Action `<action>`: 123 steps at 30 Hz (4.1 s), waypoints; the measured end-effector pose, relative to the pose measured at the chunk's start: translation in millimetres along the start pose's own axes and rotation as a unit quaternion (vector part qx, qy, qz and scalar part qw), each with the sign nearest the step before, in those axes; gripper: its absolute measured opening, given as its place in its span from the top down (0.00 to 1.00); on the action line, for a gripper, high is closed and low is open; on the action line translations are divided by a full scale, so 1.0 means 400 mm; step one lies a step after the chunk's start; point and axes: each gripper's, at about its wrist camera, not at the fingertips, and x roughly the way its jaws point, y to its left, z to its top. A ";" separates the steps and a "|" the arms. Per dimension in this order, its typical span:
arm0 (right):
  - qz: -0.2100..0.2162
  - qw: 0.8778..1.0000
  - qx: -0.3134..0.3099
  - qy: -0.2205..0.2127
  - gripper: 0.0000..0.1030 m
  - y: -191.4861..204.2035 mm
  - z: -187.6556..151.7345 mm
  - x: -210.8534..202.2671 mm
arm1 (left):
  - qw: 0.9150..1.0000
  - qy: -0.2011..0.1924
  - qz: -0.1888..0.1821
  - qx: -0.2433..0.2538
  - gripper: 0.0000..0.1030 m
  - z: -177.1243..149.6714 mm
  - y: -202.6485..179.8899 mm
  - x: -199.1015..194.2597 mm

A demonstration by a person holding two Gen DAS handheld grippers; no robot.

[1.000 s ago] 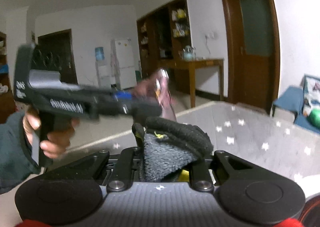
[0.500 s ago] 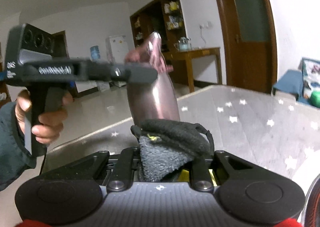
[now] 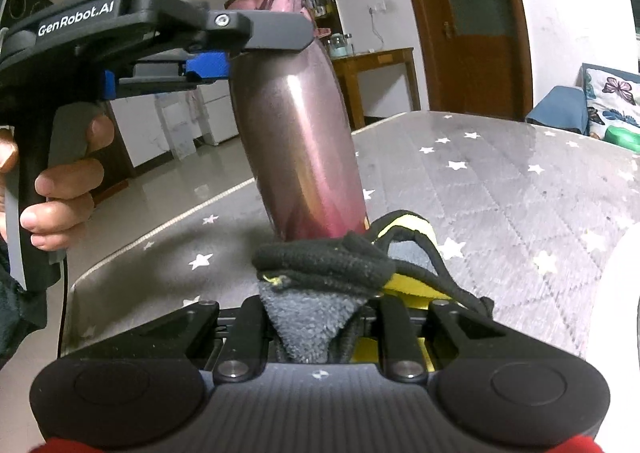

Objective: Clean container
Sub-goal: 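Rub the grey sponge along the pink thermos body with the right gripper, then scrub the thermos near its cap with the right gripper's sponge, then wipe the thermos bottom and body with the sponge in the right gripper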

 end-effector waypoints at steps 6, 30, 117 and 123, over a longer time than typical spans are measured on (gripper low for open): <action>0.018 0.999 -0.009 -0.031 0.83 0.018 0.023 -0.046 | 1.000 0.001 -0.002 -0.002 0.43 0.004 0.006 0.008; 0.019 0.999 -0.020 -0.032 0.82 -0.043 0.006 -0.004 | 1.000 0.002 -0.016 0.015 0.44 -0.006 0.020 0.003; -0.031 0.999 -0.026 0.014 0.84 0.031 -0.017 0.119 | 0.999 -0.003 0.034 -0.013 0.42 0.072 -0.017 0.015; -0.039 0.999 -0.032 0.014 0.84 0.041 -0.028 0.104 | 1.000 -0.015 -0.005 -0.025 0.42 0.109 -0.041 -0.015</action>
